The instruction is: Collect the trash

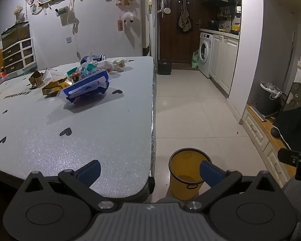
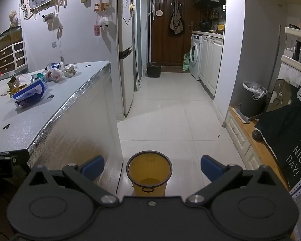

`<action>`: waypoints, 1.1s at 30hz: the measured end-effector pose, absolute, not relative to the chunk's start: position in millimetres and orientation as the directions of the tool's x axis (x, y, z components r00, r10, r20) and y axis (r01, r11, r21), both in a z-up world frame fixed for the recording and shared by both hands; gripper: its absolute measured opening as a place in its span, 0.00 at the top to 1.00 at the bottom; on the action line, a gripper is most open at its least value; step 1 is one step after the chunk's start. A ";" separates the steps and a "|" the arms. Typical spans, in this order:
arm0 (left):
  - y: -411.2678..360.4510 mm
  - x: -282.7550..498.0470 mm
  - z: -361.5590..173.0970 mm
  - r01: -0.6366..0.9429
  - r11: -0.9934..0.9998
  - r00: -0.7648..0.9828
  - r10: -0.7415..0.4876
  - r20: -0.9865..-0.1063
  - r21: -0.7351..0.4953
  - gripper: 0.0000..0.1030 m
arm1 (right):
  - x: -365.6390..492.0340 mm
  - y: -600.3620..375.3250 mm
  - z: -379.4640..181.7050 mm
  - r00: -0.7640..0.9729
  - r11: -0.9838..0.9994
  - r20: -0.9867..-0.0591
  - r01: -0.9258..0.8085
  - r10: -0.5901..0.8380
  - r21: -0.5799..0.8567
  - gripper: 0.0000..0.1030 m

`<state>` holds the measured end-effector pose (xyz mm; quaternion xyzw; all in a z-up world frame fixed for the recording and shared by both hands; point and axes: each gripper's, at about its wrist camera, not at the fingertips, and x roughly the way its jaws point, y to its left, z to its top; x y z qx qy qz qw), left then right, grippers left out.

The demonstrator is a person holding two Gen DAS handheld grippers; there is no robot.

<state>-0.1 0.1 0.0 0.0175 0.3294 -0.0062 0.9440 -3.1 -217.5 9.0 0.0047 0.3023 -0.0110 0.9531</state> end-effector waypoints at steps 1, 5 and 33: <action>0.0 -0.1 0.0 0.023 0.999 0.783 0.001 -0.622 0.031 0.00 | -3.1 -217.3 9.2 0.819 1.000 -0.573 0.024 -0.021 -0.003 0.00; 0.5 -0.1 0.3 0.020 0.999 0.784 0.003 -0.621 0.031 0.00 | -2.7 -217.7 9.5 0.818 1.000 -0.575 0.026 -0.022 -0.001 0.00; -2.0 0.6 1.9 0.021 0.999 0.785 0.004 -0.620 0.033 0.00 | -1.5 -217.1 10.4 0.817 1.000 -0.577 0.028 -0.023 -0.002 0.00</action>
